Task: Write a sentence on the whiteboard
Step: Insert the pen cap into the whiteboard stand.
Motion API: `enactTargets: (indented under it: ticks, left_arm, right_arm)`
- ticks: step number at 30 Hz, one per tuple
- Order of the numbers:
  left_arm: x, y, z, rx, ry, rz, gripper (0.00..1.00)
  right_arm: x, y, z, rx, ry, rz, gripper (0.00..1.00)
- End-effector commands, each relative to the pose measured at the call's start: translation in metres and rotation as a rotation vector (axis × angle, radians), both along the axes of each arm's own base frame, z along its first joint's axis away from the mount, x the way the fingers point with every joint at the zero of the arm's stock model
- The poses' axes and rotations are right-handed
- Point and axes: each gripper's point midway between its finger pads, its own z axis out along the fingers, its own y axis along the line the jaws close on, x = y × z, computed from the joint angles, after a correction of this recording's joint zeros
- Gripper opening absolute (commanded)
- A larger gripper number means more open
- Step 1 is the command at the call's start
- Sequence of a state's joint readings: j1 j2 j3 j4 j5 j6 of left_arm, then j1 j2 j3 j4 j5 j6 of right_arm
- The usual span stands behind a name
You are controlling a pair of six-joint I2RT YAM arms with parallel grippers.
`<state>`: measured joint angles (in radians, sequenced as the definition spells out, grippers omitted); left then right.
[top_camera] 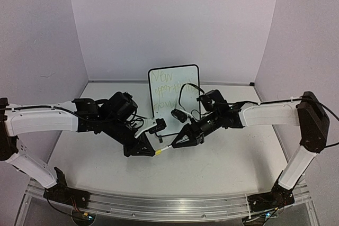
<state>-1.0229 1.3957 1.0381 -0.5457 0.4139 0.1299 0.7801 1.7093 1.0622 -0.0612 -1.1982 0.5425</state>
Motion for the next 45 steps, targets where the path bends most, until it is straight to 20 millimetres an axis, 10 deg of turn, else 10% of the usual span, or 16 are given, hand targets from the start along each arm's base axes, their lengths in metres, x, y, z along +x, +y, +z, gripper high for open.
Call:
enactTargets:
  ticks: [1,31,45]
  left_arm:
    - [0.000,-0.007,0.025,-0.088,-0.035,-0.008,0.00]
    - [0.006,-0.035,0.058,-0.170,0.001,-0.026,0.01]
    - [0.009,0.000,0.074,-0.288,0.035,0.227,0.80]
  right_arm:
    - [0.000,0.008,0.015,0.054,-0.023,0.036,0.00]
    - [-0.011,0.015,0.034,0.101,-0.101,0.072,0.00]
    - [-0.010,0.011,0.049,0.116,-0.162,0.033,0.00]
